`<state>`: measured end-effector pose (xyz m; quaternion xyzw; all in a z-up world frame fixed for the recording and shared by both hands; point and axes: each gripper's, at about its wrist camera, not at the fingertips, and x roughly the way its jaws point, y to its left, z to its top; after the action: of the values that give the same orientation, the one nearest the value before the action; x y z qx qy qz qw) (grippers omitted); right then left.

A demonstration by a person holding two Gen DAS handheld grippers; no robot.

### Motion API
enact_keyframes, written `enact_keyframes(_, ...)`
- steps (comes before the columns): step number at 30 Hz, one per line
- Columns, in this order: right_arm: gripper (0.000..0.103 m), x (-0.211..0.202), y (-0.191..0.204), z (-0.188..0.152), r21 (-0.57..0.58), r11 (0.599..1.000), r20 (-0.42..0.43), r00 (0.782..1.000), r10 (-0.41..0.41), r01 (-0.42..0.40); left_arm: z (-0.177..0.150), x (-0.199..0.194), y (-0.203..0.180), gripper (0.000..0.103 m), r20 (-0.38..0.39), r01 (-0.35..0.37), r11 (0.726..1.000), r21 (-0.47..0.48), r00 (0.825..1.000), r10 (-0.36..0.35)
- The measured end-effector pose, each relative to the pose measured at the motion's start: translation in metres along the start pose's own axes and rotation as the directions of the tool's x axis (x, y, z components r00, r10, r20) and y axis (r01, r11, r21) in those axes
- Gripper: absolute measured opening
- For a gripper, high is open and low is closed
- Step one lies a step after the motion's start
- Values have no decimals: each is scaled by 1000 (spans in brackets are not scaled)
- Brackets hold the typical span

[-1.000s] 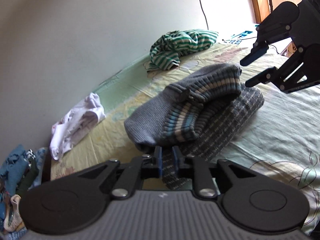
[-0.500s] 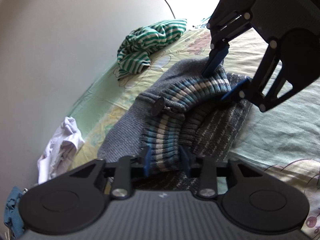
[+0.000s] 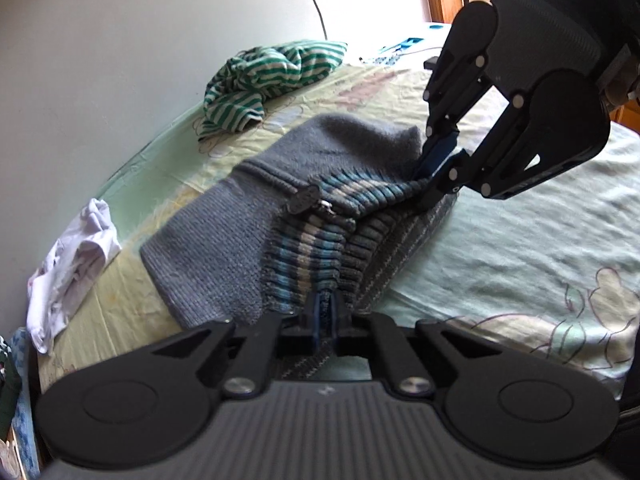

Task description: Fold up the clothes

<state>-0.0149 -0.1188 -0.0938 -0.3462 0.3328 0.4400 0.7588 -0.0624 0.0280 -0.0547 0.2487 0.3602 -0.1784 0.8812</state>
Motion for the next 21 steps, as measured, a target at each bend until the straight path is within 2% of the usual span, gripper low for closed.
enact_keyframes(2, 16, 6, 4, -1, 3, 1000, 42, 999, -25, 25, 2, 2, 3, 3, 0, 0, 1000, -5, 1000, 0)
enact_keyframes(4, 18, 4, -1, 2, 51, 998, 45, 999, -22, 20, 3, 0, 9, 3, -5, 15, 1000, -16, 1000, -15)
enact_keyframes(6, 22, -7, -10, 6, 92, 996, 46, 999, 1, -6, 1, -3, 13, 3, -5, 16, 1000, -17, 1000, -16)
enact_keyframes(8, 22, -32, -24, 11, 174, 984, 108, 994, 18, -37, -1, -3, 15, 3, -5, 21, 1000, -24, 1000, -21)
enact_keyframes(11, 28, -57, -57, 20, 377, 925, 244, 969, -46, -51, -1, -1, 14, 3, -3, 22, 1000, -22, 1000, -22)
enact_keyframes(12, 31, -52, -67, 24, 428, 903, 252, 965, -78, -38, 0, -1, 14, 3, -3, 23, 999, -22, 1000, -23)
enact_keyframes(13, 31, -46, -77, 28, 473, 880, 251, 962, -108, -25, 0, -1, 15, 3, -3, 25, 999, -23, 1000, -25)
enact_keyframes(16, 28, 3, -94, 35, 555, 830, 168, 970, -175, 53, 0, -2, 15, 4, -2, 31, 999, -24, 1000, -32)
enact_keyframes(18, 25, 26, -98, 30, 605, 794, 121, 978, -172, 65, 0, -6, 18, 4, 0, 38, 999, -37, 999, -38)
enact_keyframes(19, 25, 31, -96, 24, 620, 783, 114, 981, -158, 54, 1, -8, 20, 4, 3, 42, 998, -49, 999, -42)
enact_keyframes(21, 25, 31, -86, 14, 610, 791, 113, 982, -150, 50, 5, -23, 27, 4, 33, 54, 995, -86, 998, -51)
